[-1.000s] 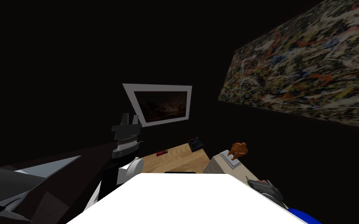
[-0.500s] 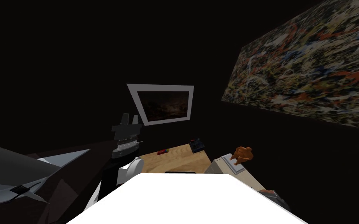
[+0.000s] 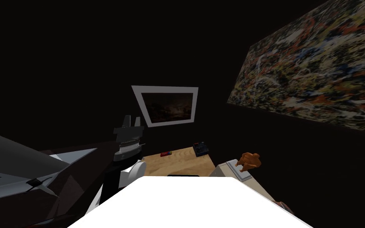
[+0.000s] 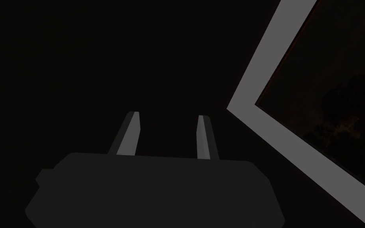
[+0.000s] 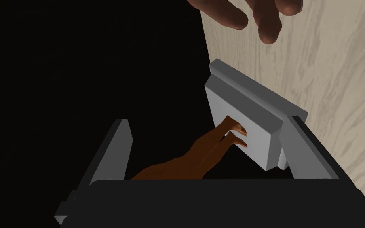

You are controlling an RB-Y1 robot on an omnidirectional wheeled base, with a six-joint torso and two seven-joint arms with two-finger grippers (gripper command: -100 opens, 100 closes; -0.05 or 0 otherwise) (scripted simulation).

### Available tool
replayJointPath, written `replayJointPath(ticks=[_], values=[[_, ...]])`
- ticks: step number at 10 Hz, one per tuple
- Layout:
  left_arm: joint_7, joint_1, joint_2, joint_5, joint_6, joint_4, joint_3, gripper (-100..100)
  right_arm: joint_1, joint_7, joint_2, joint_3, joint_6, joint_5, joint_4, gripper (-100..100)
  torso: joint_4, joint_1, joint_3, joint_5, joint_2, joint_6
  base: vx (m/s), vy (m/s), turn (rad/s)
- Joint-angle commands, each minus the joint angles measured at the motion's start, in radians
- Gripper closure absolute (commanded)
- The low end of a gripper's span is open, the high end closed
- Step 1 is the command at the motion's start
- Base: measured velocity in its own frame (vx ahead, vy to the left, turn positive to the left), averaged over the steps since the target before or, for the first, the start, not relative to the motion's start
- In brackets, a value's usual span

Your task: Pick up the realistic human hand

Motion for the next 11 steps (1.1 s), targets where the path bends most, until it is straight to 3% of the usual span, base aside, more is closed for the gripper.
replayJointPath(ticks=[1,6,9,10,11], values=[[0.000,0.000,0.000,0.000,0.000,0.000,0.000,0,0.001,0.050,0.001,0.004,0.005,-0.029,0.001,-100,0.000,0.000,0.000,0.000,0.000,0.000,0.003,-0.026,-0.006],[0.000,0.000,0.000,0.000,0.000,0.000,0.000,0,0.018,0.099,0.062,0.001,0.026,0.049,0.056,-100,0.000,-0.003,0.000,-0.001,0.000,0.000,0.012,-0.068,0.087],[0.000,0.000,0.000,0.000,0.000,0.000,0.000,0,0.027,0.122,0.131,-0.001,0.038,0.090,0.088,-100,0.000,-0.004,0.000,-0.001,-0.001,0.000,0.018,-0.113,0.070],[0.000,0.000,0.000,0.000,0.000,0.000,0.000,0,0.024,0.114,0.117,-0.001,0.037,0.083,0.083,-100,0.000,-0.004,-0.001,-0.001,-0.001,0.000,0.010,-0.059,0.020],[0.000,0.000,0.000,0.000,0.000,0.000,0.000,0,0.025,0.119,0.120,-0.002,0.037,0.084,0.083,0,0.000,-0.001,0.000,0.000,-0.001,0.000,0.002,-0.011,0.000]])
